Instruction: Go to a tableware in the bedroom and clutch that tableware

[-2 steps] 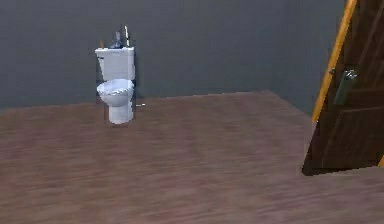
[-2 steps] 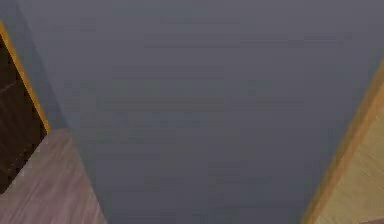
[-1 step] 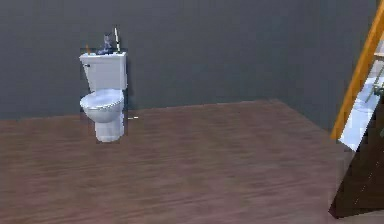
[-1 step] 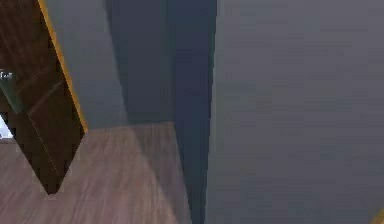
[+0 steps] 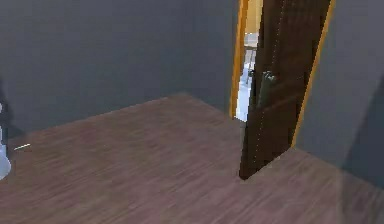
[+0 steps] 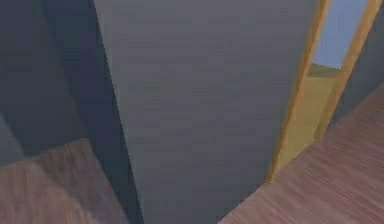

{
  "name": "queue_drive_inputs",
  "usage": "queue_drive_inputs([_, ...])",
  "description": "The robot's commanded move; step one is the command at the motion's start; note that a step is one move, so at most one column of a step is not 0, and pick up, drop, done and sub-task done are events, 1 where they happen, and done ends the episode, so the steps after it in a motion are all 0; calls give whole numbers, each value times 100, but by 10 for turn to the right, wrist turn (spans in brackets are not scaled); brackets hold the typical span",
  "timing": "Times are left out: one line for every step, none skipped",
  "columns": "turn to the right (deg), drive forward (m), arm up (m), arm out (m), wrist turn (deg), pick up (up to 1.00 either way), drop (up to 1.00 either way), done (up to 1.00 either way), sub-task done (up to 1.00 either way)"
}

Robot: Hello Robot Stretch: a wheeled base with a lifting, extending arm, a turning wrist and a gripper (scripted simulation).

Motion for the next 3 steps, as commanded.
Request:
queue_drive_inputs([0, 100, 0, 0, 0, 0, 0, 0, 0])
queue_drive_inputs([0, 15, 0, 0, 0, 0, 0, 0, 0])
queue_drive_inputs([-390, 0, 0, 0, 0, 0, 0, 0, 0])
